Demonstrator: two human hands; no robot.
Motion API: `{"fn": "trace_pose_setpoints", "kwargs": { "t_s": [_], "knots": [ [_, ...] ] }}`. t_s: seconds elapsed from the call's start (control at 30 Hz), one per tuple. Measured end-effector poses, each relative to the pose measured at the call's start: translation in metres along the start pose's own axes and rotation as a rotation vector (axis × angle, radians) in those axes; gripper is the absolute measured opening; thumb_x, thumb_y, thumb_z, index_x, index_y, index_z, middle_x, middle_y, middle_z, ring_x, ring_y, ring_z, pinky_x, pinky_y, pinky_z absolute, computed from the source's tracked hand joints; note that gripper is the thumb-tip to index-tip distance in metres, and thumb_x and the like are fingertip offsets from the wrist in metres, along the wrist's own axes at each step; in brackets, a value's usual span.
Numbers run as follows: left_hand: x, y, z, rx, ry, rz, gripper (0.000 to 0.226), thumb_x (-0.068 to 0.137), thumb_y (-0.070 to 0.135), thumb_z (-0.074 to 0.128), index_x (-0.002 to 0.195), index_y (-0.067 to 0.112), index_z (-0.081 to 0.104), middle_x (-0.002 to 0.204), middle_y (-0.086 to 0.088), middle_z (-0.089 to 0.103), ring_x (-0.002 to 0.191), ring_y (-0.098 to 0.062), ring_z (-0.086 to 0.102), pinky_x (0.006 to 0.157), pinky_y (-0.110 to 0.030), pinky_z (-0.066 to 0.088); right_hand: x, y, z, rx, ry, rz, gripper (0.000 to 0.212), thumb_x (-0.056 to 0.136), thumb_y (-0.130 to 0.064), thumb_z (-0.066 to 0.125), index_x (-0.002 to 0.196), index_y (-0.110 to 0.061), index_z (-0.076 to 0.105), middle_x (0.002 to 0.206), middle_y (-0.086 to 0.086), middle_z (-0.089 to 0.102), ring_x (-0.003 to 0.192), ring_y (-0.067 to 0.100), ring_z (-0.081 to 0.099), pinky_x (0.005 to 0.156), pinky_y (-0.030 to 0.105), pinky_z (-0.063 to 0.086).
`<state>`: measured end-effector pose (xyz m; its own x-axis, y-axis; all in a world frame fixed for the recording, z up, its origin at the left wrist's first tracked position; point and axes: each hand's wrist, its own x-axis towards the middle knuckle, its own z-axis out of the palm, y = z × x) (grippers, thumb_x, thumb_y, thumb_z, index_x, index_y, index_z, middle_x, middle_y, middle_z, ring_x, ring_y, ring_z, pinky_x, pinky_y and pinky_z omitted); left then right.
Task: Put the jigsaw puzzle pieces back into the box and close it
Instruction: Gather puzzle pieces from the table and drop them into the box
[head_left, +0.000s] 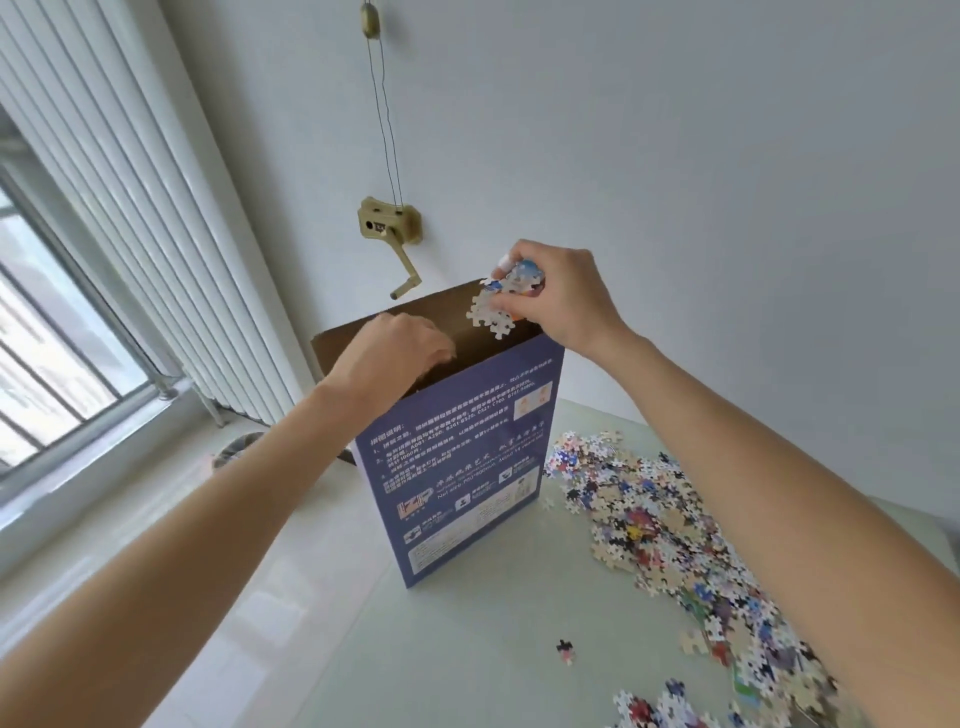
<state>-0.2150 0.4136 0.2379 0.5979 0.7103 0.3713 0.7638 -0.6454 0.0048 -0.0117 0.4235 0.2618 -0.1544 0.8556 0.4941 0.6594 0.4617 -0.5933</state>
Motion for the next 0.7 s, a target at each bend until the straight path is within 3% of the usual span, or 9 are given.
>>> {"fn": "trace_pose_setpoints", "kwargs": {
  "t_s": [0.1, 0.23, 0.27, 0.33, 0.47, 0.57, 0.7],
  "knots": [
    [-0.006, 0.001, 0.009, -0.002, -0.085, -0.135, 0.024, 0.096, 0.021, 0.049, 0.109, 0.022, 0.068, 0.111, 0.003, 0.067, 0.098, -0.02, 0.064, 0.083, -0.034, 0.051, 0.005, 0.004, 0.017, -0.058, -0.052, -0.056, 0.021, 0.074, -0.032, 0.076, 0.089, -0.023, 0.064, 0.084, -0.005, 0.067, 0.077, 0.015, 0.062, 0.073, 0.038, 0.052],
    [-0.012, 0.0, 0.007, -0.036, -0.011, -0.222, 0.024, 0.093, 0.023, 0.055, 0.115, 0.025, 0.064, 0.111, 0.001, 0.068, 0.094, -0.022, 0.065, 0.08, -0.032, 0.05, 0.009, 0.004, 0.028, -0.074, -0.138, -0.139, 0.021, 0.075, -0.022, 0.076, 0.092, -0.016, 0.066, 0.091, -0.002, 0.07, 0.078, 0.012, 0.061, 0.072, 0.009, 0.037],
    [-0.014, 0.001, 0.006, -0.068, 0.018, -0.235, 0.024, 0.092, 0.021, 0.057, 0.114, 0.023, 0.065, 0.109, 0.001, 0.069, 0.091, -0.021, 0.066, 0.078, -0.029, 0.049, 0.01, 0.003, 0.029, -0.073, -0.172, -0.161, 0.021, 0.075, -0.02, 0.076, 0.093, -0.014, 0.067, 0.093, 0.0, 0.07, 0.082, 0.013, 0.063, 0.071, 0.008, 0.038],
    [-0.02, 0.003, 0.005, -0.112, 0.049, -0.254, 0.022, 0.092, 0.018, 0.057, 0.11, 0.021, 0.067, 0.103, 0.001, 0.071, 0.084, -0.019, 0.067, 0.074, -0.025, 0.046, 0.012, 0.002, 0.031, -0.06, -0.259, -0.19, 0.022, 0.075, -0.015, 0.076, 0.095, -0.012, 0.067, 0.098, 0.0, 0.069, 0.088, 0.013, 0.064, 0.074, 0.015, 0.043],
    [-0.029, 0.005, 0.009, -0.09, 0.044, -0.256, 0.021, 0.095, 0.019, 0.05, 0.103, 0.022, 0.069, 0.097, 0.004, 0.071, 0.08, -0.02, 0.065, 0.071, -0.032, 0.051, 0.017, -0.001, 0.036, -0.012, -0.438, -0.191, 0.022, 0.074, -0.009, 0.075, 0.095, -0.013, 0.068, 0.099, -0.004, 0.069, 0.094, 0.011, 0.063, 0.086, 0.028, 0.049],
    [-0.032, 0.005, 0.008, -0.112, 0.064, -0.25, 0.02, 0.095, 0.02, 0.05, 0.102, 0.02, 0.069, 0.096, 0.004, 0.07, 0.08, -0.019, 0.065, 0.069, -0.033, 0.051, 0.021, 0.002, 0.039, -0.042, -0.525, -0.161, 0.023, 0.073, -0.012, 0.077, 0.094, -0.016, 0.069, 0.097, -0.002, 0.069, 0.09, 0.012, 0.062, 0.085, 0.03, 0.049],
    [-0.032, 0.003, 0.006, -0.097, 0.045, -0.244, 0.024, 0.096, 0.03, 0.047, 0.102, 0.021, 0.068, 0.094, 0.004, 0.068, 0.077, -0.017, 0.062, 0.064, -0.025, 0.044, 0.025, 0.002, 0.04, -0.054, -0.6, -0.104, 0.02, 0.074, -0.025, 0.077, 0.093, -0.025, 0.067, 0.095, 0.001, 0.068, 0.086, 0.016, 0.061, 0.081, 0.034, 0.048]
  ]
}}
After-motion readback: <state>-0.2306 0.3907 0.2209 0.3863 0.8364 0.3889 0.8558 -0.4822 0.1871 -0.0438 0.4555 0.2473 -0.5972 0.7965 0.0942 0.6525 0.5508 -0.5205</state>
